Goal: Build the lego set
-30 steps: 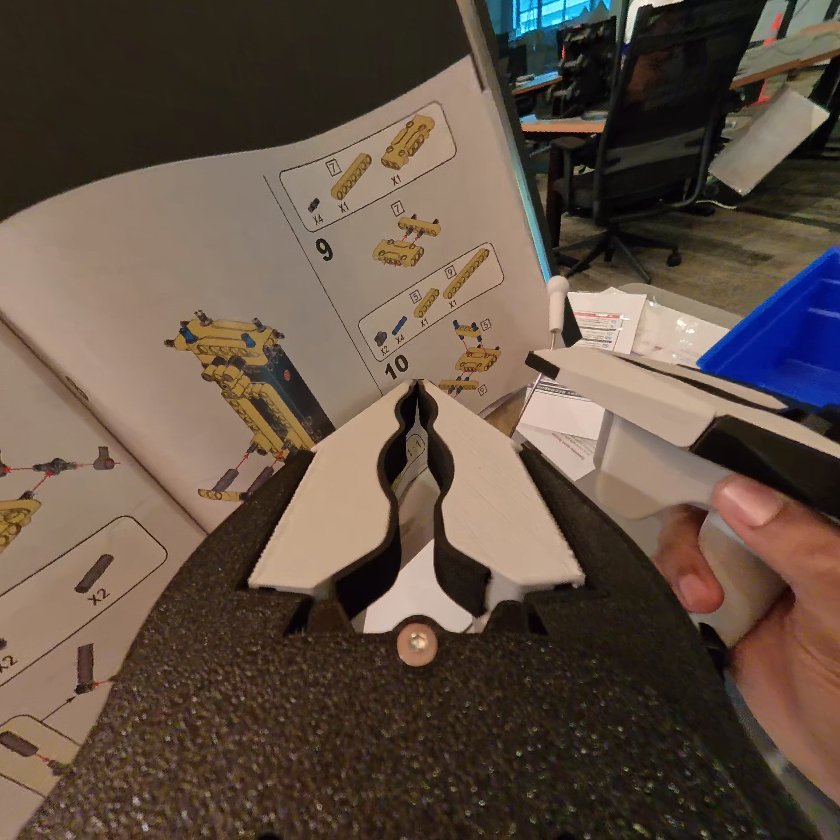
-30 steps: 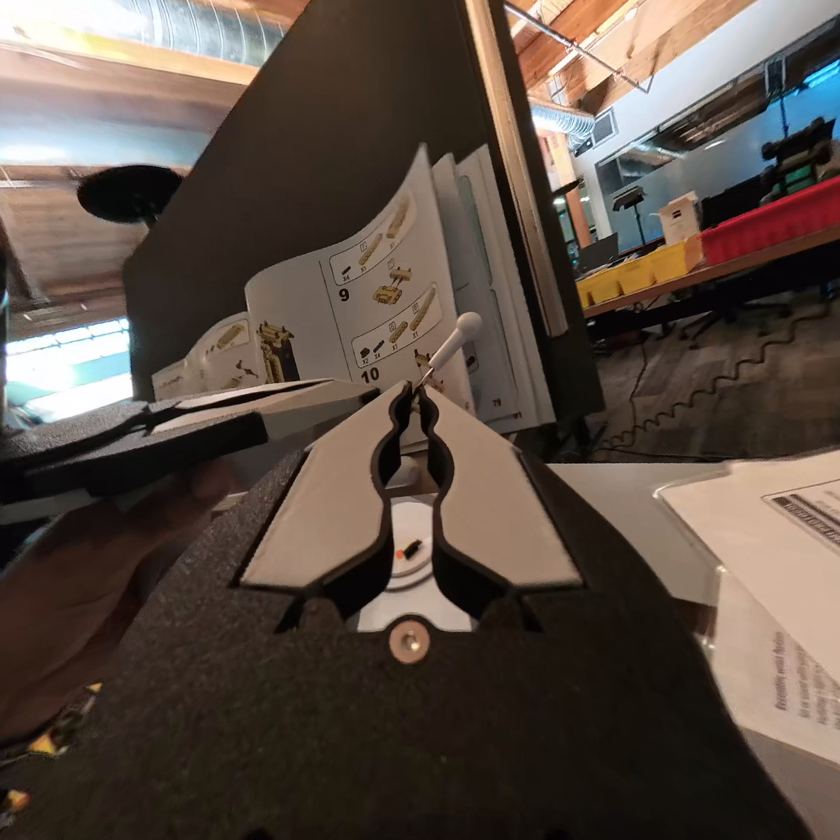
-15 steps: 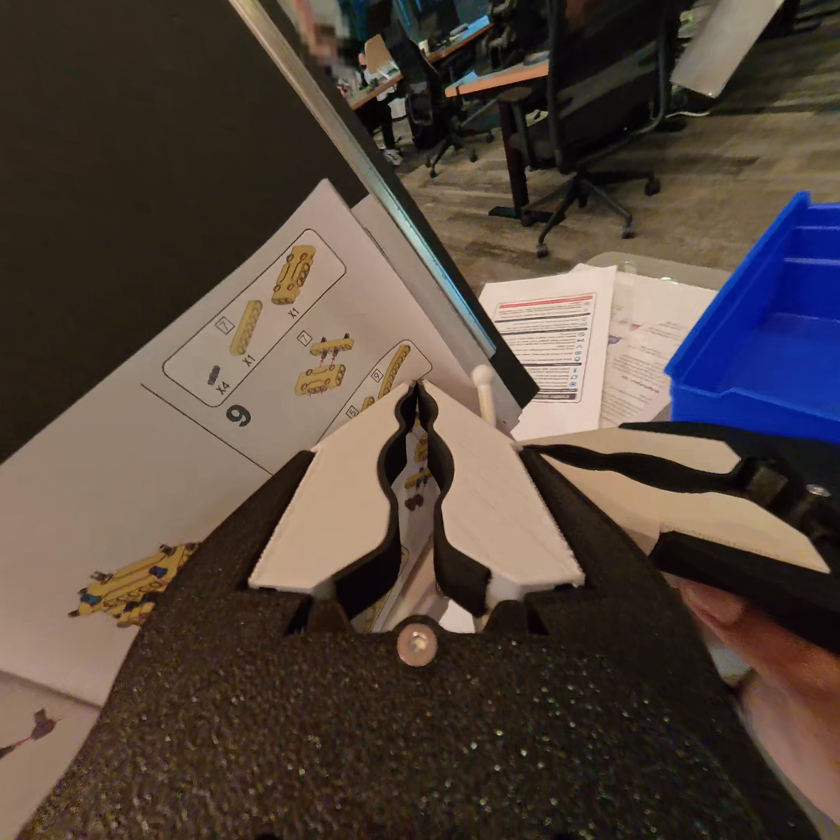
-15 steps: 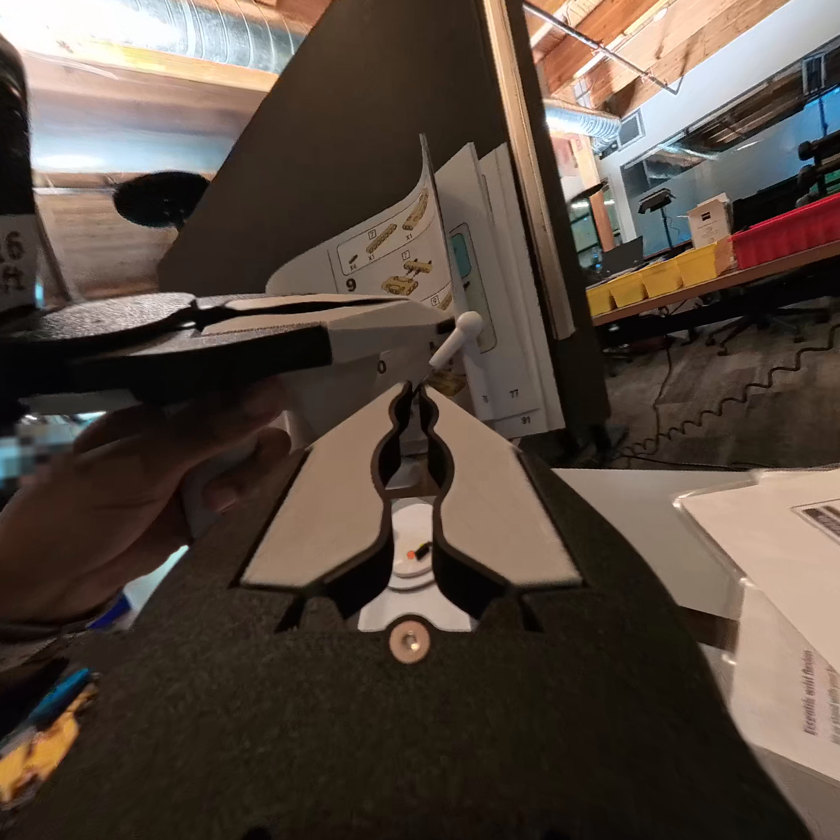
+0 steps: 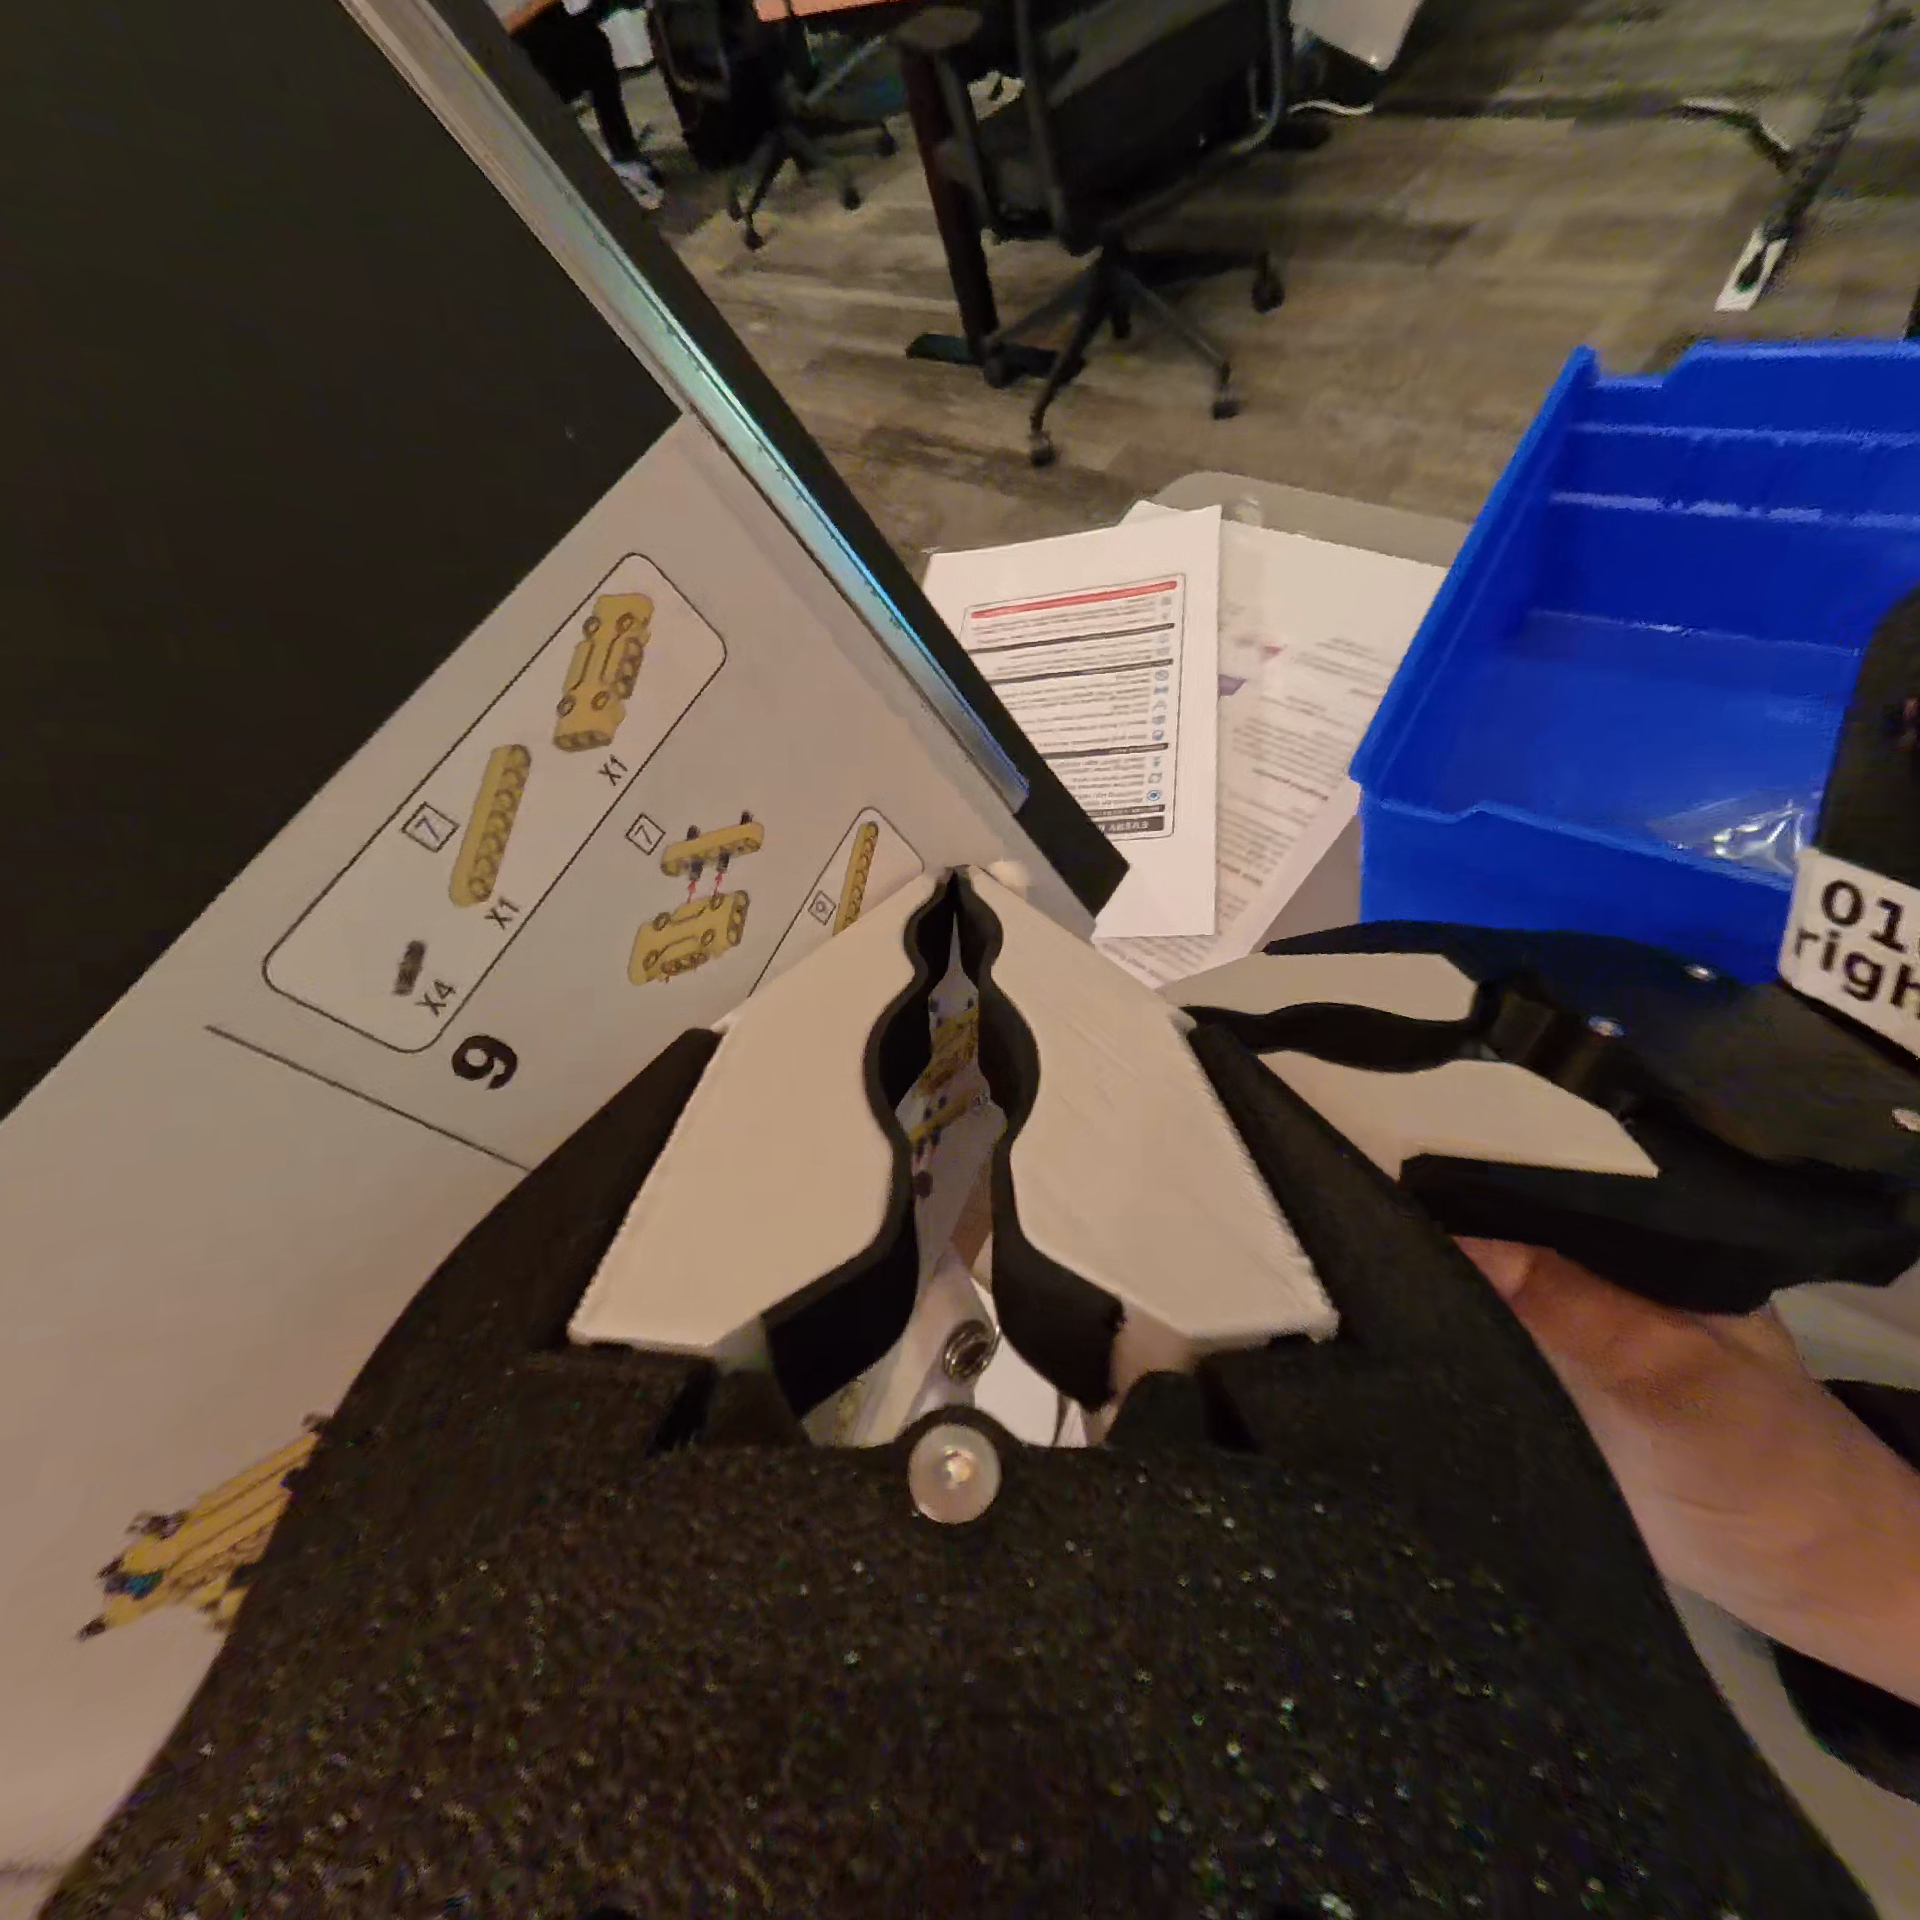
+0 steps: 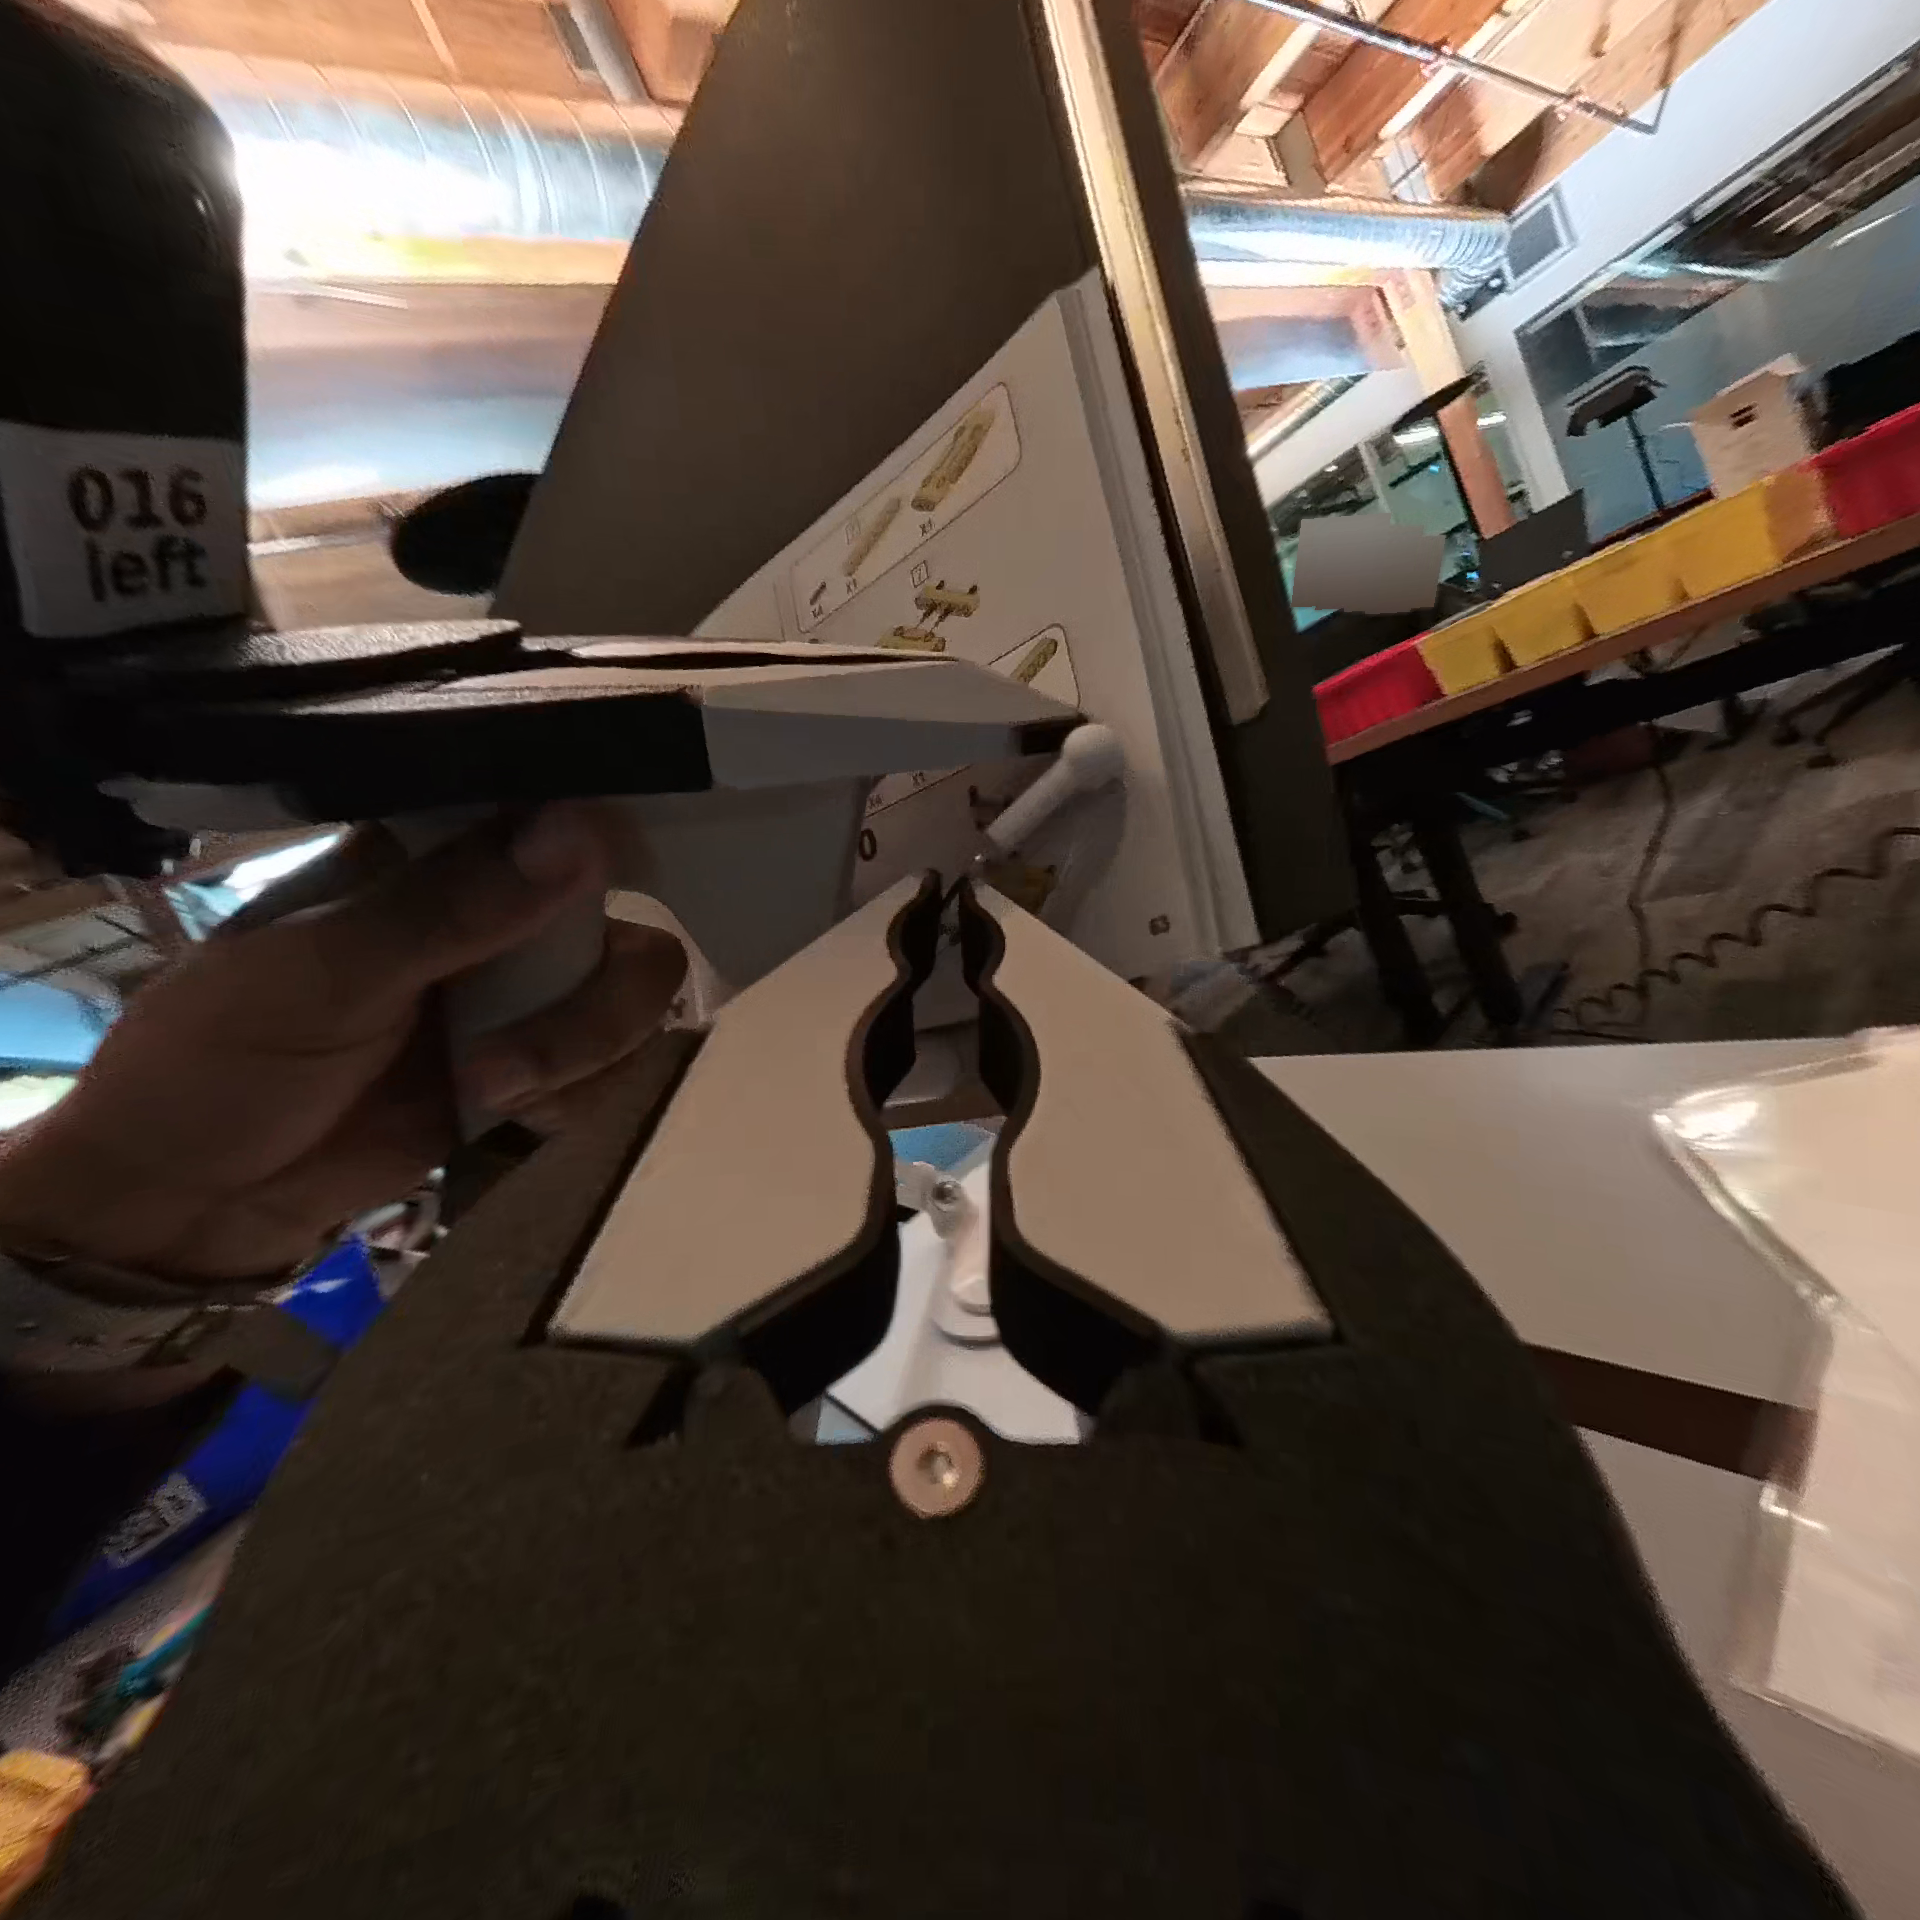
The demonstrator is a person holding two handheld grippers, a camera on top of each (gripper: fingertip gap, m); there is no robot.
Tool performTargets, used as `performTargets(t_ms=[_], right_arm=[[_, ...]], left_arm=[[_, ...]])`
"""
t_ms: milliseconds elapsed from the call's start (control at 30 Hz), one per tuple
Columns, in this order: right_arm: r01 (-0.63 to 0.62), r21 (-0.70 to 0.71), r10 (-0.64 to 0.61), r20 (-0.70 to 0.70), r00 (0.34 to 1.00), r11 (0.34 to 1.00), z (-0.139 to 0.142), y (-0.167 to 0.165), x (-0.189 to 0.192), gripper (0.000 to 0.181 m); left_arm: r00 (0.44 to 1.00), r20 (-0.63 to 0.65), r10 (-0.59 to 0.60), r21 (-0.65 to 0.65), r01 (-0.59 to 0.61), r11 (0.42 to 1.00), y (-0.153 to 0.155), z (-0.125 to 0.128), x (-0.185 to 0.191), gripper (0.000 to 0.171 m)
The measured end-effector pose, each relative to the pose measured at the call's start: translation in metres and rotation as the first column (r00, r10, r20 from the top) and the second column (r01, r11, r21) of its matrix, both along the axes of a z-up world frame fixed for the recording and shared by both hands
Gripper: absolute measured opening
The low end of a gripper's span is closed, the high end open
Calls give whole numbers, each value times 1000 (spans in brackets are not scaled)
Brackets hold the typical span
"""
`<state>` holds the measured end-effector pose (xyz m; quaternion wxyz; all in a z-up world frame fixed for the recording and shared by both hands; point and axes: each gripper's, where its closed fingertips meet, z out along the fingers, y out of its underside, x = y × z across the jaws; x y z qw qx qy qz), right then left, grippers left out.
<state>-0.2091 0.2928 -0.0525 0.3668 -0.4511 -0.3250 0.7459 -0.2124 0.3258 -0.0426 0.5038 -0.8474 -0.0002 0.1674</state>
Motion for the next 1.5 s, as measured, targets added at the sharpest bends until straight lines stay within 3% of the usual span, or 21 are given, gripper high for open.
performTargets(t_ms=[167, 300, 400, 467, 533, 600, 733, 833, 933, 1200, 1333, 1500], right_arm=[[29, -2, -29, 34, 999, 1000, -1, 2, -4, 4], [16, -19, -16, 2, 1000, 1000, 1, 2, -1, 9], [84, 83, -85, 7, 996, 993, 3, 3, 3, 15], [149, 157, -150, -2, 989, 976, 2, 4, 6, 15], [144, 163, -140, -34, 990, 976, 7, 2, 10, 10], [124, 162, -121, -31, 992, 979, 5, 2, 10, 11], [143, 154, -143, -12, 990, 978, -1, 5, 15, 11], [162, 207, -171, 29, 985, 965, -10, 3, 19, 12], [154, 275, -196, 130, 972, 949, -29, -1, 17, 14], [-19, 426, -72, 196, 978, 905, -35, -54, -3, 42], [31, 533, -167, 208, 964, 846, -37, -58, -4, 47], [-2, 558, -144, 218, 965, 830, -39, -71, 4, 52]], left_arm=[[1000, 16, 10, 24, -10, 1000, 0, 3, -1, 0], [998, -60, 37, 170, -27, 985, -15, 35, 5, 0], [992, -105, 69, 266, -39, 963, -50, 58, 15, 0], [980, -136, 143, 320, -93, 943, -87, 68, 10, 0], [959, -141, 247, 364, -182, 913, -134, 70, -8, 0], [940, -77, 332, 370, -282, 885, -182, 59, -31, 0], [889, 141, 436, 320, -457, 830, -268, 11, -68, 0], [849, 289, 442, 266, -515, 815, -310, -24, -72, 0], [833, 340, 436, 241, -526, 816, -338, -42, -62, 0], [828, 435, 353, 343, -515, 786, -364, -46, -23, 0], [835, 481, 268, 378, -473, 796, -355, -46, -5, 0], [867, 418, 270, 398, -442, 804, -351, -41, 3, 0]])
